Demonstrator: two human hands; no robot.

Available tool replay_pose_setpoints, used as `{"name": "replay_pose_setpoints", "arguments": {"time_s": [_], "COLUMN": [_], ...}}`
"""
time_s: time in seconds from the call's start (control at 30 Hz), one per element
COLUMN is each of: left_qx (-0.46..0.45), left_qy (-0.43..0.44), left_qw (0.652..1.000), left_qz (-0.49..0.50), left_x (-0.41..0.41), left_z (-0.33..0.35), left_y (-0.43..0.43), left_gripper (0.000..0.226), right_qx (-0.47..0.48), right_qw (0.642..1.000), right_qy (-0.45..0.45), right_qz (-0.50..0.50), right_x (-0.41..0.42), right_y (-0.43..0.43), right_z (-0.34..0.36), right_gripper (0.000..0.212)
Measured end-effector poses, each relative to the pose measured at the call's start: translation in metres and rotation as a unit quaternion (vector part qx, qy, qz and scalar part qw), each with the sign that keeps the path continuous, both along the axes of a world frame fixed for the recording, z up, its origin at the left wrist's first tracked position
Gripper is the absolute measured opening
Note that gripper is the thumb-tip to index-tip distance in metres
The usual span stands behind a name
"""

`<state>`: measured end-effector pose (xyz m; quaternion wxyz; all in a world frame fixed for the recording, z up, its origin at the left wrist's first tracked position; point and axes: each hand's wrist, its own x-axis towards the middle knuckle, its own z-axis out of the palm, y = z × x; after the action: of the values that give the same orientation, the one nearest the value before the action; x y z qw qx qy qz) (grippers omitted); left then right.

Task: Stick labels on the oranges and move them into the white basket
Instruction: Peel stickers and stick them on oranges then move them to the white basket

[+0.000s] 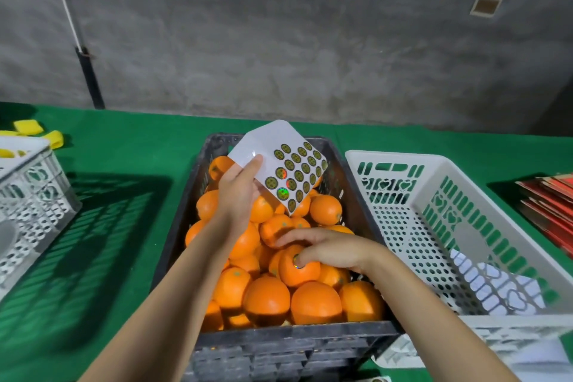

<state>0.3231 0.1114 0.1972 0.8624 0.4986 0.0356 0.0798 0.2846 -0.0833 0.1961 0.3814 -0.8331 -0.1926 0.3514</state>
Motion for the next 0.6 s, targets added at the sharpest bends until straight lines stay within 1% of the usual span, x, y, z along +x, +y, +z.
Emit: {"name": "replay_pose_setpoints", "arguments": {"time_s": [0.07, 0.2, 0.27, 0.33, 0.4, 0.47, 0.53, 0.6], "left_qx": [0.003, 0.014, 0.022, 0.033, 0.049, 0.071, 0.092, 0.092], "left_qy": [0.000, 0.010, 0.014, 0.011, 0.004, 0.003, 0.000, 0.003], "left_qw": [1.000, 1.000, 1.000, 0.999, 0.999, 0.997, 0.995, 0.994], "left_qz": [0.007, 0.002, -0.004, 0.000, 0.006, 0.017, 0.038, 0.062], "left_x": [0.001, 0.003, 0.003, 0.001, -0.001, -0.002, -0.002, -0.003], "left_z": [-0.002, -0.006, -0.005, -0.003, -0.004, -0.005, -0.005, -0.004], "left_y": [0.001, 0.002, 0.001, -0.001, -0.003, -0.005, -0.005, -0.005], "left_gripper": [0.026, 0.028, 0.027, 0.023, 0.022, 0.024, 0.024, 0.023], "right_qx": [-0.008, -0.039, -0.063, -0.069, -0.046, -0.008, 0.055, 0.151], "right_qw": [1.000, 0.999, 0.998, 0.996, 0.996, 0.996, 0.993, 0.977], "right_qy": [0.014, -0.006, -0.019, -0.046, -0.066, -0.083, -0.097, -0.106], "right_qz": [-0.004, -0.002, 0.020, 0.037, 0.039, 0.020, -0.035, -0.110], "right_x": [-0.001, -0.001, -0.002, -0.002, -0.002, -0.001, 0.000, 0.003], "right_y": [0.002, -0.001, -0.005, -0.009, -0.012, -0.011, -0.008, -0.006], "right_z": [0.001, 0.003, 0.000, -0.003, -0.007, -0.009, -0.009, -0.007], "right_gripper": [0.053, 0.055, 0.064, 0.072, 0.072, 0.068, 0.063, 0.055]}}
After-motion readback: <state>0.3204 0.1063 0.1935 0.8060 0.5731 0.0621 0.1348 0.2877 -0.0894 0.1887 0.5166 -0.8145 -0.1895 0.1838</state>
